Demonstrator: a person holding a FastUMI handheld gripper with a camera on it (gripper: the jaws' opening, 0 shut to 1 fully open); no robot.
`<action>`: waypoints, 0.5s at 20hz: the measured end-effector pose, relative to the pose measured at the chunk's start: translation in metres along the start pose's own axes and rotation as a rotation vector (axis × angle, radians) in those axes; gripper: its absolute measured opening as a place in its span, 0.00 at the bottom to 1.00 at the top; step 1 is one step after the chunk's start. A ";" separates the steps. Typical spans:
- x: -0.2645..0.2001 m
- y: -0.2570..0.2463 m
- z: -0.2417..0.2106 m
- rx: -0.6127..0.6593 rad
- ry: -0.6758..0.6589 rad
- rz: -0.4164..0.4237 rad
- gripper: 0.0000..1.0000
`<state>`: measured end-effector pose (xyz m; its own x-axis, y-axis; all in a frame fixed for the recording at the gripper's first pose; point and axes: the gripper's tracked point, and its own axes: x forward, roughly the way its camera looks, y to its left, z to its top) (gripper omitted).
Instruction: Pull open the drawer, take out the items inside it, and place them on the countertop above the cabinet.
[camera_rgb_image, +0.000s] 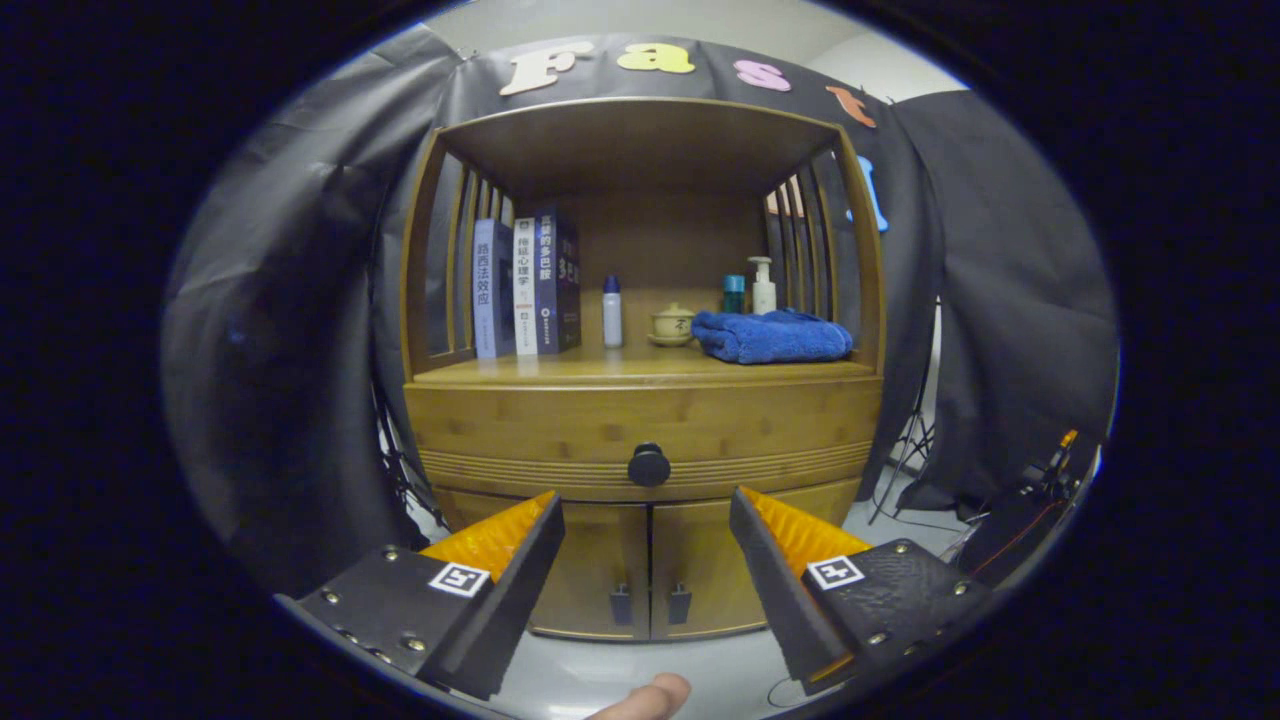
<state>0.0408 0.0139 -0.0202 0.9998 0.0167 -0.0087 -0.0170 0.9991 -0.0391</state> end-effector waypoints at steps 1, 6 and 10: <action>0.007 0.002 -0.002 0.006 -0.003 0.006 1.00; 0.050 -0.002 -0.012 0.021 -0.015 0.004 1.00; 0.085 0.000 -0.025 0.013 -0.004 0.020 0.99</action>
<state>0.1250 0.0141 -0.0462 0.9993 0.0370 -0.0058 -0.0371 0.9990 -0.0257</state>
